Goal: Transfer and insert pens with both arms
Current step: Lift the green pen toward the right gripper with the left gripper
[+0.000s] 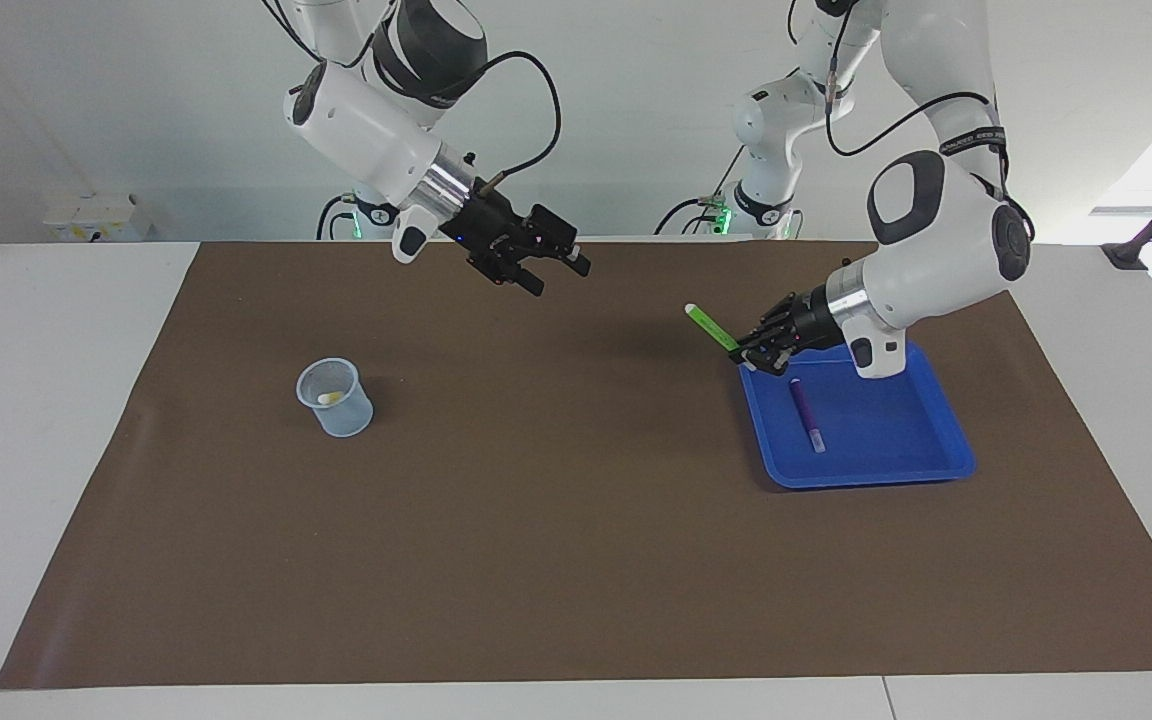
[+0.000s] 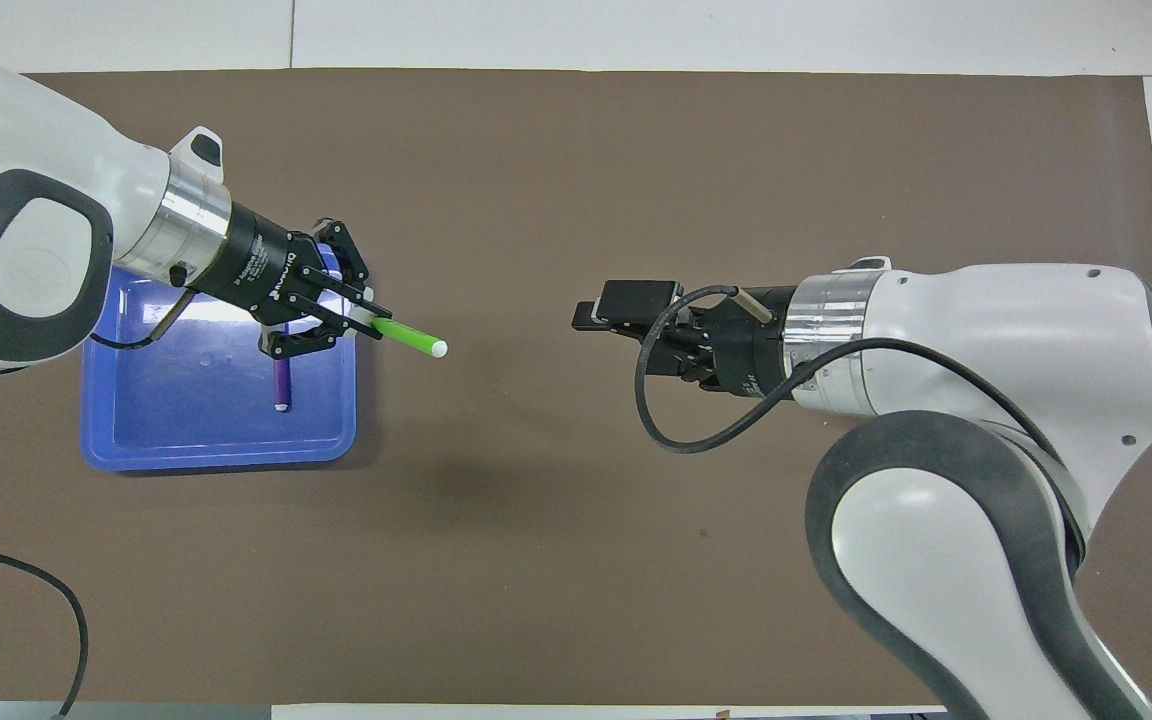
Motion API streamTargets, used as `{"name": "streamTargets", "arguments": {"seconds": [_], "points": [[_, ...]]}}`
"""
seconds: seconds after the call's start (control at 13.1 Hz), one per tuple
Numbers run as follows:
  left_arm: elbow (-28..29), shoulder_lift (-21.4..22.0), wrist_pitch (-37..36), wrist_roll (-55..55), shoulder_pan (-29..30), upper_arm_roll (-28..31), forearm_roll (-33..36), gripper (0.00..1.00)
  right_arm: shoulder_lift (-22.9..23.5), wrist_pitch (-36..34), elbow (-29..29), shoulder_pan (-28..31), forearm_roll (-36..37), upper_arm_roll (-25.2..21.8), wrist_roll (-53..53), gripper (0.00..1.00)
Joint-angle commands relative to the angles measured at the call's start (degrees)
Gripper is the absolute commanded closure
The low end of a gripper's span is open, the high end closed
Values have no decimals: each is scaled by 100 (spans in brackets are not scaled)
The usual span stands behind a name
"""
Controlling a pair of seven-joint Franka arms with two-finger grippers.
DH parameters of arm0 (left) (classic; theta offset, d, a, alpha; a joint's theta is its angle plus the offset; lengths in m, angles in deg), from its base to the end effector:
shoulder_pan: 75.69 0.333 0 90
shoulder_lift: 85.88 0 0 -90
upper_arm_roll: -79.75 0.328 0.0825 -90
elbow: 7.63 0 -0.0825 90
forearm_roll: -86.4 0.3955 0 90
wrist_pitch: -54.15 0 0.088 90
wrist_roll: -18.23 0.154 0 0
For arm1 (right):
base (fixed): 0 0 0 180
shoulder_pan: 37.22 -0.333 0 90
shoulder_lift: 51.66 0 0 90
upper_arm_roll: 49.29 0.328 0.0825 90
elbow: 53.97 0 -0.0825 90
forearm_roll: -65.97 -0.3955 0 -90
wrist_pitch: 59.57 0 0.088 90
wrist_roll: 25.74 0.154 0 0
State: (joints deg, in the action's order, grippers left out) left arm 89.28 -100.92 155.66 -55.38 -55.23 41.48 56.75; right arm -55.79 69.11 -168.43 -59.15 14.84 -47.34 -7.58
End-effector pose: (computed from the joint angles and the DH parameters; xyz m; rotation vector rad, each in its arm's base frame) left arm 0.5821 -0.2263 0.4492 2.2573 1.4179 -0.7825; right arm 0.5267 0.2891 0.5102 -2.2767 0.4239 -0.0005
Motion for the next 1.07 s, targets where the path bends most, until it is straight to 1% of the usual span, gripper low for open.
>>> {"name": "streamTargets", "arguments": {"seconds": [0.0,0.08,0.23,0.38,0.46,0.54,0.84,1.0], "points": [[345,228,577,-950,-32,-145,-847,100,-96,235,-121,-56,-134,25,73,0],[582,403,945,-1249,-164,-215,-1146,100,-70,401,-130,-204,-134,34,265,0],[1074,790,1457,-1384,-454,-216,-1621,100,-26,779,-121,-407,-134,34,433,0],[1724,1343,2018,-1384,-691,-216,-2332,100,18,825,-77,-426,-134,34,469,0],[1979,1572,2178,-1367,-718,-216,-2666,100,18,834,-77,-426,-134,34,460,0],[2130,1722,2188,-1341,-719,-216,-2904,100,18,825,-103,-417,-125,34,364,0],[2201,1794,2188,-1332,-701,-216,-3003,100,18,781,-103,-303,-108,16,144,2],[2210,1803,2197,-1332,-710,-216,-3021,100,9,720,-103,-241,-73,25,-14,8]]}}
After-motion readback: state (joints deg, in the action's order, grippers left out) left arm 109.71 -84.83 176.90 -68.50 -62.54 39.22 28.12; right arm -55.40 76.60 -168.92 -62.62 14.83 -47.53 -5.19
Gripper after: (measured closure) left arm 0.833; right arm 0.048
